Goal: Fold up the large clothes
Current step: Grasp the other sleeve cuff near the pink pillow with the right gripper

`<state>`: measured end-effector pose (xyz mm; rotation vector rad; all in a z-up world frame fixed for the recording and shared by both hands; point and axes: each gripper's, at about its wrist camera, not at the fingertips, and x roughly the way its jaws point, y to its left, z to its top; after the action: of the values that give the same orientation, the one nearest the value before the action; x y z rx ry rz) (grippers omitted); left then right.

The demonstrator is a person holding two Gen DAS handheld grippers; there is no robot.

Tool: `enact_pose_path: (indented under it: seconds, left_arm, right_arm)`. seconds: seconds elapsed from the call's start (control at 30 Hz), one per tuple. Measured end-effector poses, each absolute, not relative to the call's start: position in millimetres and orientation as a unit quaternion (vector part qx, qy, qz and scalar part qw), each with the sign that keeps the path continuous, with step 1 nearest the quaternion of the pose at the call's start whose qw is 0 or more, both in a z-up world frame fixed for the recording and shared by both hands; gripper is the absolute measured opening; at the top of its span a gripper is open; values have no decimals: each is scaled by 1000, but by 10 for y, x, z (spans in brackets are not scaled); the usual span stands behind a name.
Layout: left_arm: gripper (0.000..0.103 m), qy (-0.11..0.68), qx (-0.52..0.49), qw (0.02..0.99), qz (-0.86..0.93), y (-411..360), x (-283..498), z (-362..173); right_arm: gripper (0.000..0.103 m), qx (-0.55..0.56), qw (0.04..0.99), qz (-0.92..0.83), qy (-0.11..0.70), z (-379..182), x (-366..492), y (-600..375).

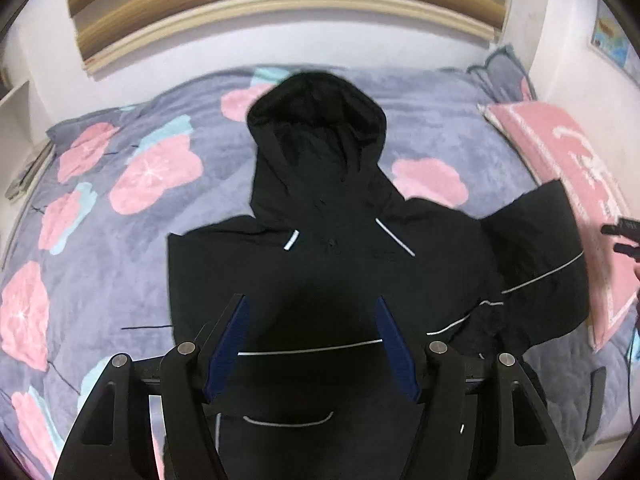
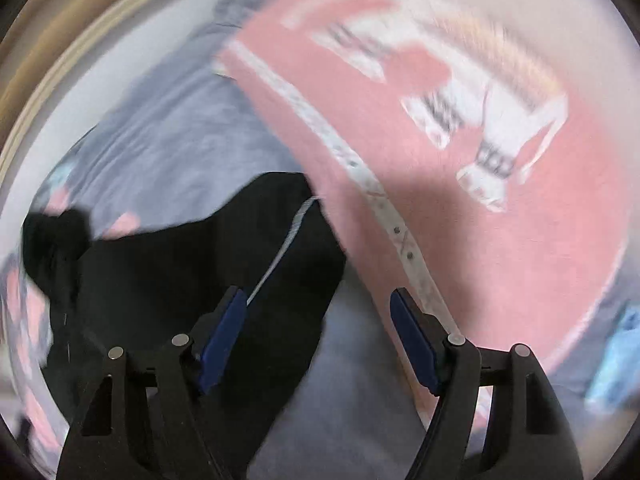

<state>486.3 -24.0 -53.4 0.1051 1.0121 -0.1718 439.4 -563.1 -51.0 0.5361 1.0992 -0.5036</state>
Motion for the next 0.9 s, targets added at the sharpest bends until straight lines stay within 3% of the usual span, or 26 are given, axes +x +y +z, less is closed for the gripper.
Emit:
enact_pose_path:
  seconds: [0.2,0.33,0.4,0.5,0.67,0.7,0.73,0.77,0.8,0.83,0.9]
  left_arm:
    - [66,515,79,850,-78,-532,5128,-825]
    - [66,525,98,842,-80,-694,5282,-947]
    - [66,528,103,839,-83,-763,5352,-985]
    - [66,530,105,837,-86,-831,5425,-1019]
    - [66,538,96,833,-90,-870,5465,-1071]
    - [66,537,97,833,-92,-874,5450,-1067]
    - [66,536,98,833,-94,-877,5431,-1063]
    - [66,535,101,833,-96,-877,5408,-1058]
    - [66,534,105,833,-98,-873,5378,-1054]
    - [66,534,107,833,-99,-866,5357,-1051]
    - [66,534,110,832,-100,-845,5312,-1048]
  right_arm:
    - [77,381,739,-216,511,-1342,4817,-5910]
    - [78,382,725,-252,514,-1652,4964,-5877]
    - [85,373,723,-270,514,-1737,5039,-5832]
    - [103,358,716,-283,528,-1840,5198,-5785]
    - [103,310,704,-307,561,-2006,5398,-5676]
    - [95,311,708,-303,557,-1974,5379,-5660]
    - [67,315,719,-290,548,-1910,5355,-5627]
    - [52,320,732,-270,538,-1825,5327,-5575]
    - [26,318,739,-258,535,-1759,5322,-5521]
    - [18,310,748,-249,532,-1667,5302,-5454]
    - [14,294,776,-222,512,-1389,5213,-5300]
